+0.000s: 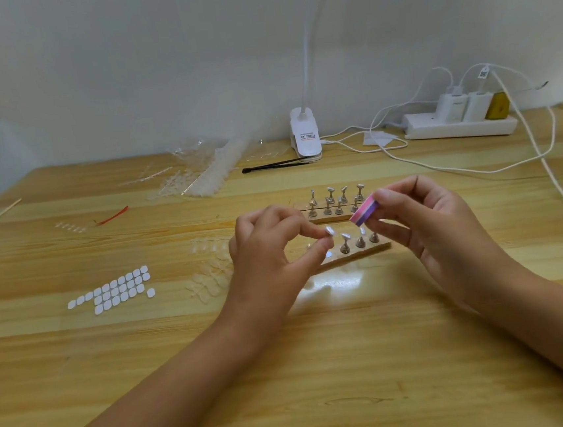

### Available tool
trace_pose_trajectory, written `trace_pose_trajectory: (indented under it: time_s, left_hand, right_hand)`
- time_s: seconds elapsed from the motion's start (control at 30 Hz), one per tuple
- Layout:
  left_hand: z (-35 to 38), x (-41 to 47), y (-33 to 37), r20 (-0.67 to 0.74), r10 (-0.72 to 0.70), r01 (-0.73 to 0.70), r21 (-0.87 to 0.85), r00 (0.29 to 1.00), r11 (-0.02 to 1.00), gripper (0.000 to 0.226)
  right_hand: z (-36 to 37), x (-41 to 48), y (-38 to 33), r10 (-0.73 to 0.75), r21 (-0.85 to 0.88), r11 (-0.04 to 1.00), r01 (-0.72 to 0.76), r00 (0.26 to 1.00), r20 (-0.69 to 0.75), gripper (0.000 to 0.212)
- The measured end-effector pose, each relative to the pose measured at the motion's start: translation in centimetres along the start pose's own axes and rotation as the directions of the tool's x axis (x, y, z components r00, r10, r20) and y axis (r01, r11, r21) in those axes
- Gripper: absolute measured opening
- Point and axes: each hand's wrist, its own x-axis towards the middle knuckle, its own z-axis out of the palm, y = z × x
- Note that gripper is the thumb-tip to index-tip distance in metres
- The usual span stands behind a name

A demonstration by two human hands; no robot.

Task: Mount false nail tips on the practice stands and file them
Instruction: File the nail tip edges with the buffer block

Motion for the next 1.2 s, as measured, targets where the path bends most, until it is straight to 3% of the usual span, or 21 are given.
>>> trace_pose_trajectory:
  time_s: [0.47, 0.63, 0.73, 0.83, 1.2]
  left_hand:
    - [1.3, 0.8, -1.3, 0.13, -0.127, 0.097, 0.219, 0.983, 0.971, 0.011]
    - [1.7, 0.8, -1.2, 0.162, -0.034, -0.035, 0.408, 0.986, 0.912, 0.063]
    - [2.1, 1.2, -0.6, 0.178, 0.081, -0.153, 0.44, 0.981, 0.885, 0.049]
    - [2.5, 1.7, -0.3, 0.189, 0.09, -0.17, 0.465, 0.978, 0.869, 0.027]
    - [3.2, 1.9, 0.3, 0.132, 0.055, -0.105, 0.412, 0.99, 0.905, 0.013]
  right_hand:
    - [-0.5, 0.3, 0.6, 0.001, 0.013, 1.0, -0.001, 1.0, 0.006, 0.023]
    - [-0.7, 0.5, 0.6, -0.007, 0.04, 0.999, 0.007, 1.0, -0.007, 0.025]
    - [-0.6, 0.5, 0.8, -0.017, 0.023, 1.0, 0.017, 1.0, -0.013, 0.024]
    - [-0.6, 0.6, 1.0, -0.022, 0.008, 1.0, 0.022, 0.999, -0.029, 0.026]
    - [-1.2, 0.9, 1.2, -0.022, -0.108, 0.994, 0.014, 0.997, -0.074, 0.024]
